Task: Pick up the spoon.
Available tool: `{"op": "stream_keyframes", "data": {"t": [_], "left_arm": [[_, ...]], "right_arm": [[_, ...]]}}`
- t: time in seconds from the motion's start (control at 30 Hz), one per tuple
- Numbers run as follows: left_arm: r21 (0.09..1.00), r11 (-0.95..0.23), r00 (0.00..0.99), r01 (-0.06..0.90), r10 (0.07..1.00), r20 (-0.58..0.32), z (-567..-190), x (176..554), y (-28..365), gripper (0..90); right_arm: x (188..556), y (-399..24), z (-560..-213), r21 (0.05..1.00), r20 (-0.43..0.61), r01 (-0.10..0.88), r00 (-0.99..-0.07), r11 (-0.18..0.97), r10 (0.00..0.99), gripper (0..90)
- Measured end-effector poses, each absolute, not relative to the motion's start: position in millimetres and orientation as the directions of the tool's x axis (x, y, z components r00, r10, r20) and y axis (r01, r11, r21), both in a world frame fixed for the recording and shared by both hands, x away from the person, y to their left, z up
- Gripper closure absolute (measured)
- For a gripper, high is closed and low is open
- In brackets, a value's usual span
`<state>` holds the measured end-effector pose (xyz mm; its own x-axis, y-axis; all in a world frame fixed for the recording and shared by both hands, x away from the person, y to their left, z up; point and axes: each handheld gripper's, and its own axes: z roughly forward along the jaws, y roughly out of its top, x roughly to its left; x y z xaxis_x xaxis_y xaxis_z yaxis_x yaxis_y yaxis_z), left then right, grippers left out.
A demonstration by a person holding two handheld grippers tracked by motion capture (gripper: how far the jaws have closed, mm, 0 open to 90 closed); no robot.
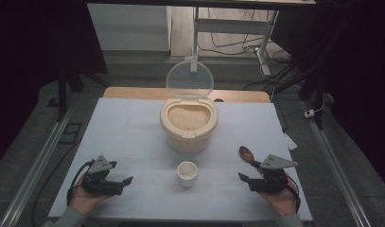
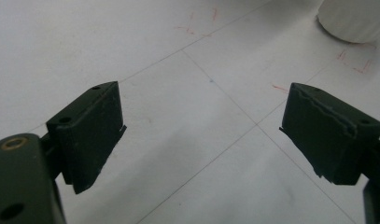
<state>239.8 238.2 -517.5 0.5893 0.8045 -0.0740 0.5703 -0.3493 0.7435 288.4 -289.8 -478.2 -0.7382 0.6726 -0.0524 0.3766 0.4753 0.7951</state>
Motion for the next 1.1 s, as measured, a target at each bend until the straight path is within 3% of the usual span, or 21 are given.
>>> {"op": "stream_keyframes", "data": {"t": [0.27,0.67,0.77,1.1], "left_arm": [[0.74,-0.348,0.588,0.575,0.805,-0.078,-518,240,237,12.5],[0.731,-0.372,0.602,0.572,0.796,-0.066,-520,241,233,12.8],[0.726,-0.377,0.606,0.575,0.793,-0.068,-521,241,233,12.9],[0.721,-0.385,0.607,0.576,0.792,-0.063,-522,242,232,12.8]], "right_arm": [[287,-290,-465,0.762,-0.065,0.411,-0.72,0.5,0.691,32.1],[308,-298,-432,0.563,-0.105,0.627,-0.593,0.539,0.799,33.2],[313,-306,-434,0.536,-0.084,0.674,-0.556,0.508,0.827,34.0],[322,-325,-457,0.449,-0.028,0.733,-0.559,0.51,0.829,39.7]]}}
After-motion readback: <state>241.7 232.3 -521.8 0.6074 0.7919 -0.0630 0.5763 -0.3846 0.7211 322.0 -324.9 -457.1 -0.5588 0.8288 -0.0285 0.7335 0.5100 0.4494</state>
